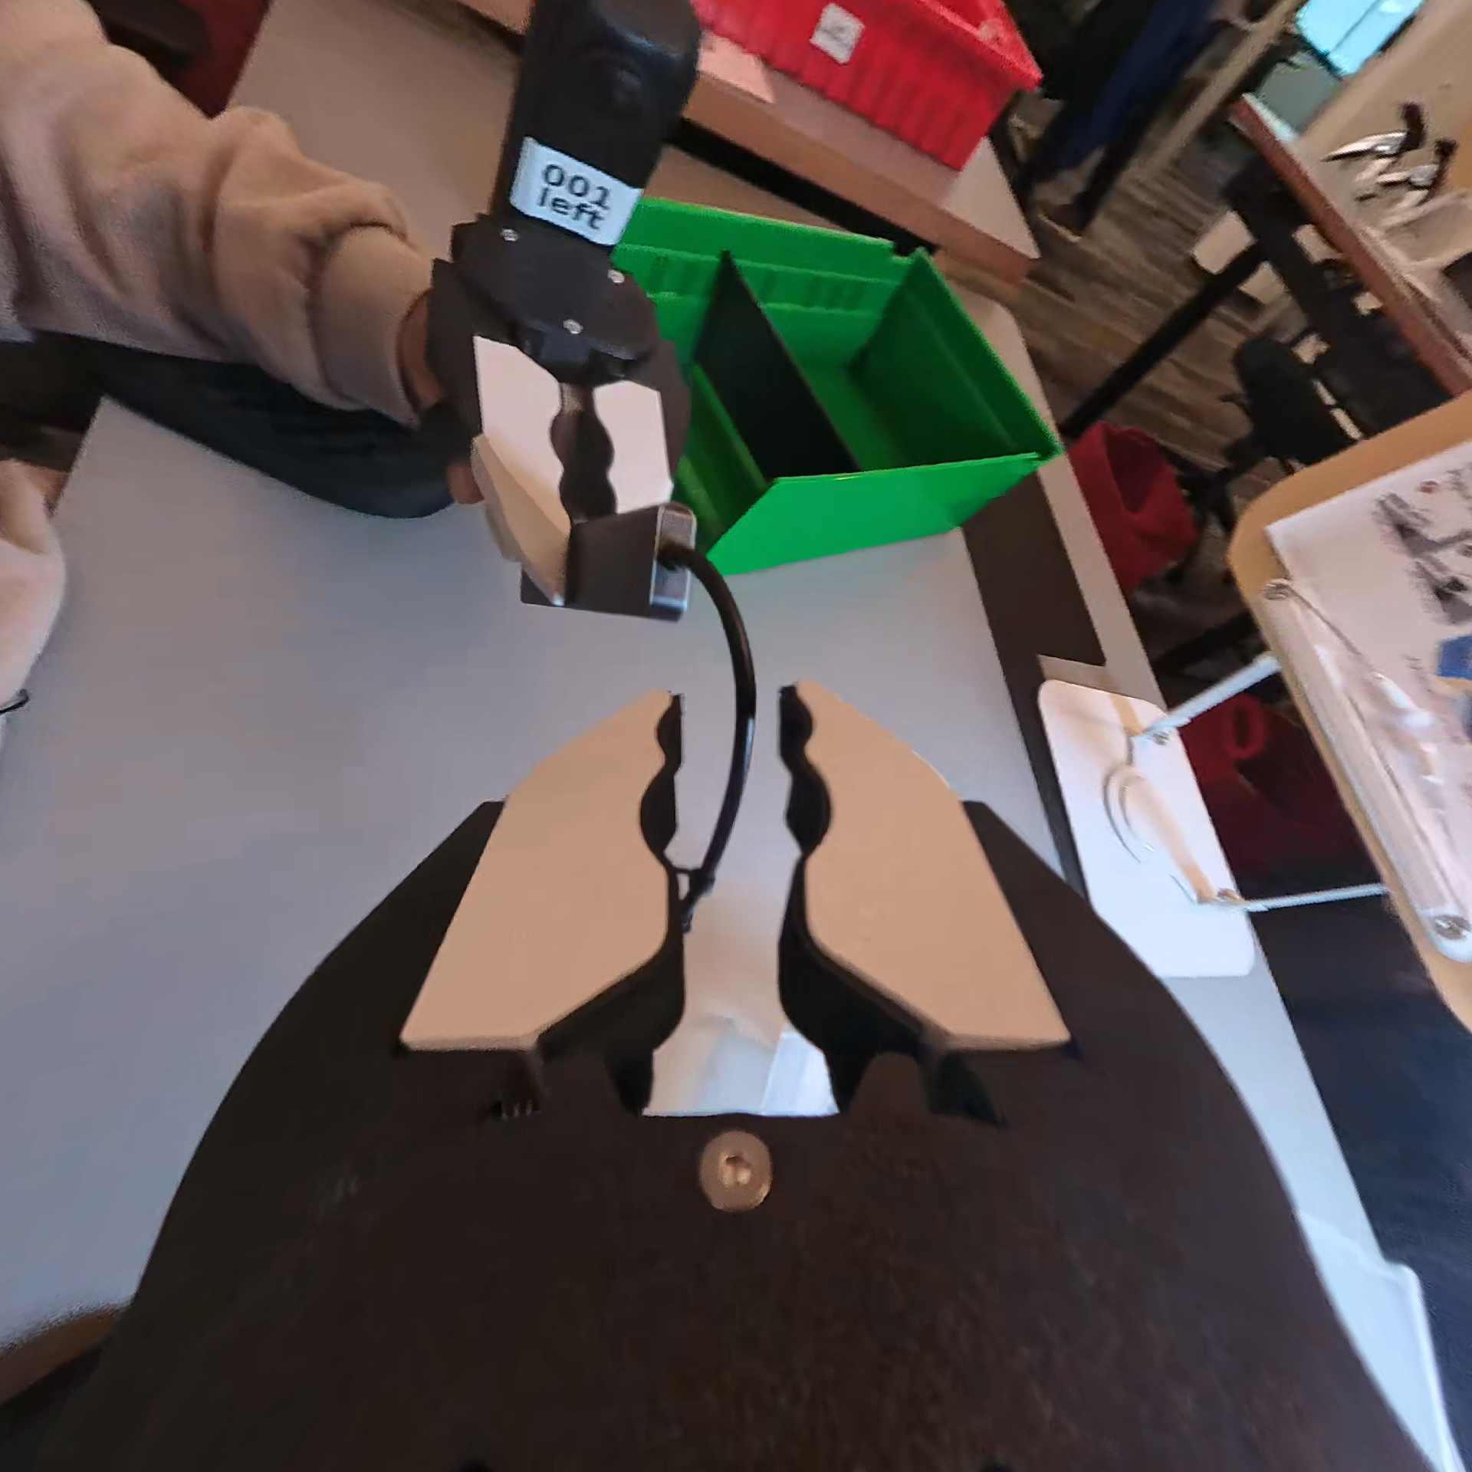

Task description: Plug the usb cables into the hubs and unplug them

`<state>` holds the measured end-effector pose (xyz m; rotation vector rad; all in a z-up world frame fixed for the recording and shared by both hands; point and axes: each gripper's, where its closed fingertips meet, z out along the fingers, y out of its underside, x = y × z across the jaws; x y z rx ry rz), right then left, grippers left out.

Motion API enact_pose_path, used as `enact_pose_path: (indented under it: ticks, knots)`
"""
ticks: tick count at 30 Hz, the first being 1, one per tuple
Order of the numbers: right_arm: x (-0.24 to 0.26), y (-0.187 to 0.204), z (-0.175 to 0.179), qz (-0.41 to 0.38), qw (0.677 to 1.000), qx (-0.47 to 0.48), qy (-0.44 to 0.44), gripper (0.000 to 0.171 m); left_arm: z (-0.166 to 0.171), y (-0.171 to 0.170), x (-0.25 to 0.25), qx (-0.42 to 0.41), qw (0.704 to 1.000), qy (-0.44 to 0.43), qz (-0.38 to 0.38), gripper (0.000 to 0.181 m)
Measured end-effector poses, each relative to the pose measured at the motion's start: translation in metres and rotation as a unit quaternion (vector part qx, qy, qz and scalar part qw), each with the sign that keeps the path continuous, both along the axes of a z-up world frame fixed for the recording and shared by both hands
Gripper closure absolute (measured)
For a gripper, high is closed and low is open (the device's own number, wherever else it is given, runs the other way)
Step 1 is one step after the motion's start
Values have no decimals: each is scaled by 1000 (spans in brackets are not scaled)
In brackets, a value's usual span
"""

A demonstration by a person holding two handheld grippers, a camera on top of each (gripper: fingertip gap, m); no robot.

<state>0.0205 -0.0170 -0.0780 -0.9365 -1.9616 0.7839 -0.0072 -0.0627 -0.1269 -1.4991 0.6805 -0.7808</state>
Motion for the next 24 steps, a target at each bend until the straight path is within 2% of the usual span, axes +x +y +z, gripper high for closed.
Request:
enact_pose_path:
  ticks: [2, 6, 10, 14, 18, 22, 24]
  knots:
    - [0, -3, -5, 12, 1000, 2, -6, 167, -5, 0, 5, -7, 1000, 5, -8, 171]
    - [14, -7, 2, 35, 999, 1, -14, 167, 1, -2, 5, -1, 1000, -17, -15, 170]
    - [32, 15, 40, 1, 1000, -10, 24, 168, 16, 1, -10, 17, 999, -45, 14, 169]
    - [55, 71, 77, -95, 995, 14, 30, 167, 20, 6, -31, 25, 997, -46, 61, 165]
    - [76, 141, 101, -198, 979, 56, 5, 167, 8, 11, -42, 22, 993, 11, 112, 165]
    - [89, 228, 109, -325, 941, 89, -23, 167, -7, 22, -56, 9, 984, 61, 166, 172]
    - [92, 273, 98, -387, 918, 82, -38, 167, -12, 24, -58, 10, 981, 79, 176, 173]
